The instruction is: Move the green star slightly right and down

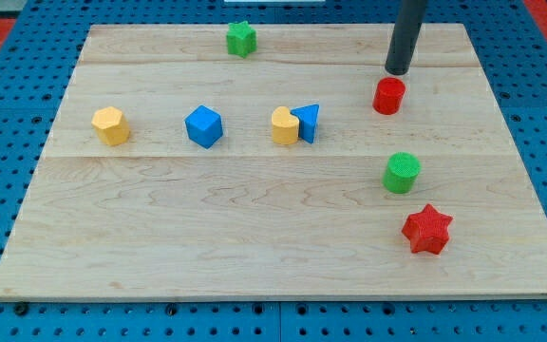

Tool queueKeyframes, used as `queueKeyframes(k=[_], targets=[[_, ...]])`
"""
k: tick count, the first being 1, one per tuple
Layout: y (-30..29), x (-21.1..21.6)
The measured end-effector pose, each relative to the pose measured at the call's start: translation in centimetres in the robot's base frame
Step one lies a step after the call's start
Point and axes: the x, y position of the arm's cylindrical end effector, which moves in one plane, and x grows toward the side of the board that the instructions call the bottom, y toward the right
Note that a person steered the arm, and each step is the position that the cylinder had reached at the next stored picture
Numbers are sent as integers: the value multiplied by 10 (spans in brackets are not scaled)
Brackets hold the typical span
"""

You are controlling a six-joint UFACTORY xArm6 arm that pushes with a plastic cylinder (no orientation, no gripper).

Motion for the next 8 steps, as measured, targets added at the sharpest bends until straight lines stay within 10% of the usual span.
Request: queueKeyframes(k=[2,4,6,8], targets=[[-17,55],[-60,7],[-289,-29],[-233,-88]])
